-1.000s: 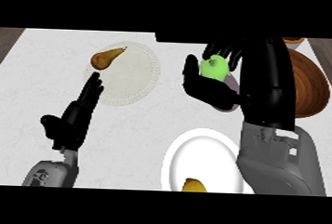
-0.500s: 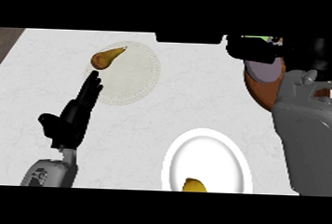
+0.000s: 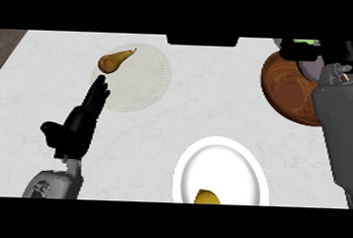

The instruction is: Pick the eggplant from the plate and place it in the bowl

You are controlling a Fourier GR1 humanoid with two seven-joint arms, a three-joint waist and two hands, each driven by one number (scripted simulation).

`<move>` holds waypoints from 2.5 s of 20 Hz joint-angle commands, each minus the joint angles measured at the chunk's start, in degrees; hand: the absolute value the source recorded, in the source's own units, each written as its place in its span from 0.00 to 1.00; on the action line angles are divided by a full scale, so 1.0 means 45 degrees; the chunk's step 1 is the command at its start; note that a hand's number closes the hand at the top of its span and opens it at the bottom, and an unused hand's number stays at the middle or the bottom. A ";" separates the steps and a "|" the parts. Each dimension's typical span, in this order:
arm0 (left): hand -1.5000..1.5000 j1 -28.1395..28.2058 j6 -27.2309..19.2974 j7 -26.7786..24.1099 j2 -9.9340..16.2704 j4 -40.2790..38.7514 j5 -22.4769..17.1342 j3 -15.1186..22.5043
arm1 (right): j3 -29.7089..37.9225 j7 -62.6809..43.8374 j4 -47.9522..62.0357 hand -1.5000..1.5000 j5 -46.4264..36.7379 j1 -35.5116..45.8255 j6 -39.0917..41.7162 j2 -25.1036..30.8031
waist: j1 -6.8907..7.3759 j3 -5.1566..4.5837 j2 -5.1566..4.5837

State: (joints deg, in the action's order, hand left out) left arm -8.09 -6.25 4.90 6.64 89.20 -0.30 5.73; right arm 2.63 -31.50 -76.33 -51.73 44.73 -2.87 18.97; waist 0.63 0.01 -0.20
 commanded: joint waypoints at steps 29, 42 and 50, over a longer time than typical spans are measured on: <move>0.50 0.0097 0.0022 -0.0193 -0.0482 -0.0228 0.0429 -0.0221 | 0.5380 0.9953 0.7932 0.00 0.5620 0.0001 -0.1270 0.1720 | -0.0078 0.0004 0.0036; 0.50 0.0802 0.0453 0.0630 -0.0257 0.0966 0.0326 -0.0235 | 0.6887 0.8307 0.4706 0.00 0.9493 -0.2610 0.1890 0.2129 | -0.0195 -0.0001 0.0090; 0.50 -0.0146 0.0121 -0.0049 -0.0679 -0.0383 0.0710 -0.0504 | 0.7013 0.8713 0.2940 0.00 1.1277 -0.4963 0.4033 0.2478 | -0.0207 -0.0004 0.0058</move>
State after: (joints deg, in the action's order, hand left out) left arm -7.37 -5.28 5.26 4.14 89.23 2.35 4.01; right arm 33.96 6.63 -59.81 -4.29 27.18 11.38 29.55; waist -0.32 -0.01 0.12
